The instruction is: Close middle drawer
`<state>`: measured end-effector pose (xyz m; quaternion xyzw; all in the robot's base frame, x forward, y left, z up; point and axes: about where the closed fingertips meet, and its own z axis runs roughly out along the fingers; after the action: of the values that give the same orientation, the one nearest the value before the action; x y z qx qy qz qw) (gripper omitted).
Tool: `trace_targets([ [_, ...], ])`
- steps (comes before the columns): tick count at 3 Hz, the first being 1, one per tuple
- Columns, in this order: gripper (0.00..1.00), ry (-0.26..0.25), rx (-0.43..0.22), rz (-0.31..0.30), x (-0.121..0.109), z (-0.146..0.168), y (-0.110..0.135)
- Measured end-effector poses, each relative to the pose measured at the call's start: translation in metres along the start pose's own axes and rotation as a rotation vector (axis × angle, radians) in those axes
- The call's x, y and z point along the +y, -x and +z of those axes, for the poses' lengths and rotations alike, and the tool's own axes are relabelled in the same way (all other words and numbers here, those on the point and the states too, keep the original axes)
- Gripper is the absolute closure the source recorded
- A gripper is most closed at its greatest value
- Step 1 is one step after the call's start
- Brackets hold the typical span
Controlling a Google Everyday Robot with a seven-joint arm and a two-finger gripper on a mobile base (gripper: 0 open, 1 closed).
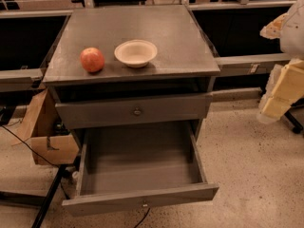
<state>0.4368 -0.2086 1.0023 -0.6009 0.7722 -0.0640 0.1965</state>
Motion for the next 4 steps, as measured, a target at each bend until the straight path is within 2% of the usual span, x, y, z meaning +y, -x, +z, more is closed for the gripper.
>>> trace_targets([
  [1,0.00,0.000,0.000,0.000,0.000,0.000,0.000],
  [2,0.00,0.000,-0.007,-0.011,0.010,0.022,0.007],
  [3,0.00,0.004,-0.009,-0.023,0.025,0.067,0.016],
  [4,0.00,0.054,-0.051,-0.065,0.057,0.137,0.033],
])
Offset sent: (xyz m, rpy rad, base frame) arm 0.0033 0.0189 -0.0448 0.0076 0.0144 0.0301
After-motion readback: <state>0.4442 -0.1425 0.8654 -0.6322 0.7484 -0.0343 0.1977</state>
